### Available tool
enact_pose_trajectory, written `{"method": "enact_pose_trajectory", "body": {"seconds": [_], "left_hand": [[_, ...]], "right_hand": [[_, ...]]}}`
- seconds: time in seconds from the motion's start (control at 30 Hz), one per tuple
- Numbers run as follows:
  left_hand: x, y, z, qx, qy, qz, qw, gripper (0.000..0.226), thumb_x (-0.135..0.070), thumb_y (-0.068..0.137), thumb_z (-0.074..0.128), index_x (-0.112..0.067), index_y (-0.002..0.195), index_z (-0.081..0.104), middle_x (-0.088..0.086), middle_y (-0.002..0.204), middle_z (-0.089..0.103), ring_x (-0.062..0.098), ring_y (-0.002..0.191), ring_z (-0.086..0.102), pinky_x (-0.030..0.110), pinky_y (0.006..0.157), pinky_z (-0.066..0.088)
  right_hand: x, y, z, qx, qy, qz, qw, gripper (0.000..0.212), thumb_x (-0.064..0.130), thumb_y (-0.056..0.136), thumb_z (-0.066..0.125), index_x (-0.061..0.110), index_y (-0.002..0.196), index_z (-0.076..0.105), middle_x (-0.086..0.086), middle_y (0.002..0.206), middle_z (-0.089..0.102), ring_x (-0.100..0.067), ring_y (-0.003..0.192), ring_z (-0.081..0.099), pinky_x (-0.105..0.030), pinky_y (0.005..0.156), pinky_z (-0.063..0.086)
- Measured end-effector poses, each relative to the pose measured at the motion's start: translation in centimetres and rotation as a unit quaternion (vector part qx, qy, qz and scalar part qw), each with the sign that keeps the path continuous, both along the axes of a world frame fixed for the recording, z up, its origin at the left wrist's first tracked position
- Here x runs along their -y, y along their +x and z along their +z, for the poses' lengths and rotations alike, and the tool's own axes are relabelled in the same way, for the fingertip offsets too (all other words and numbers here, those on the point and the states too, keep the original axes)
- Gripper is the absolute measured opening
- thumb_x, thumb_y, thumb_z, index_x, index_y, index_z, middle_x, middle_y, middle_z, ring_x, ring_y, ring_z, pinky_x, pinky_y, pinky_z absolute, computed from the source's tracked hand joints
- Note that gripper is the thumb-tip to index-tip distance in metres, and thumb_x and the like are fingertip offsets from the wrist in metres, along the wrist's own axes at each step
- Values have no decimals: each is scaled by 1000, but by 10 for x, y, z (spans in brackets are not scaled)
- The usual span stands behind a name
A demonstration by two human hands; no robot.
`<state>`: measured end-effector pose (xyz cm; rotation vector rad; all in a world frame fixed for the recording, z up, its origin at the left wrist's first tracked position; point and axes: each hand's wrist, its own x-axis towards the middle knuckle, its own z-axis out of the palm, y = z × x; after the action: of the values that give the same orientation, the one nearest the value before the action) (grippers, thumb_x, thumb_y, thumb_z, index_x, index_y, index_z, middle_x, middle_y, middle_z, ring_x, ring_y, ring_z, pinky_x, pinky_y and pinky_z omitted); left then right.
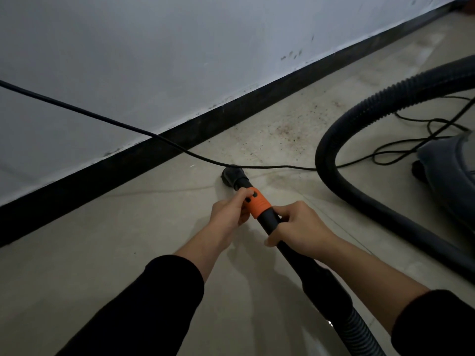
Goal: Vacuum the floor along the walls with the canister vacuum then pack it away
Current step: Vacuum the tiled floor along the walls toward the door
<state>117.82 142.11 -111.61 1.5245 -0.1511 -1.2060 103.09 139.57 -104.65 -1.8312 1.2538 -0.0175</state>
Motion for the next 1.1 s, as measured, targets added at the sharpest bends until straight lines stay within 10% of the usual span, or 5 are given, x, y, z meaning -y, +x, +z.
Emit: {"method": "enact_pose_trajectory", "body": {"seconds": [1.1], "left_hand": [[-6, -125, 20, 1, 28, -104, 994, 23, -28, 78, 76, -8, 82, 65, 9, 87, 68, 20, 82, 66, 32, 84, 56]], "right_hand": [[-16, -130, 23, -27, 36, -56, 997, 33, 8, 65, 82, 19, 95, 77, -10, 74, 69, -19, 66, 62, -31, 66, 53]]}}
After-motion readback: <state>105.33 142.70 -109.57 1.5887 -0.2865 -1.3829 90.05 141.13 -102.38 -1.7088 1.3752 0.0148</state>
